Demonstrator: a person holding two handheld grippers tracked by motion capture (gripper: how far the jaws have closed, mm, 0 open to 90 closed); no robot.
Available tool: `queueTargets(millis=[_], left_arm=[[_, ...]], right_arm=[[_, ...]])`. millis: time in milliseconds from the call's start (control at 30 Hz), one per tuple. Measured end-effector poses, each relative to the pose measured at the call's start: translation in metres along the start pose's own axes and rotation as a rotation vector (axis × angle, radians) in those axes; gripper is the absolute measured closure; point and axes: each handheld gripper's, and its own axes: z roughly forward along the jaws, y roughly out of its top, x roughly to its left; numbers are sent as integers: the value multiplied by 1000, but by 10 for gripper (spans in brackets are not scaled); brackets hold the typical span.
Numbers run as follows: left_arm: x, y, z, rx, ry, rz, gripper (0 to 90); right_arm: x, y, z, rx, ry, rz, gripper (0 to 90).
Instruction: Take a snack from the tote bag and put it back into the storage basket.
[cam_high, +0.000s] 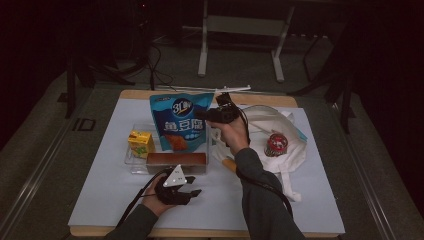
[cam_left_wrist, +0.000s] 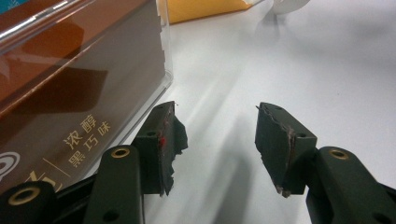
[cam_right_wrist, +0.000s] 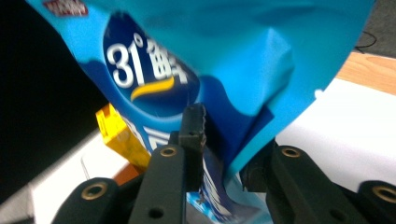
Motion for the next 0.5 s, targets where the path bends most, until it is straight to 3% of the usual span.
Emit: queueTargets(millis=[167,500], left_arm=[[0,0,0,0,1,0,482],[0,0,0,2,1,0,482]], right_arm=[[4,-2,-3,67,-51,-117,723],[1,-10,-6,153,-60,-226,715]])
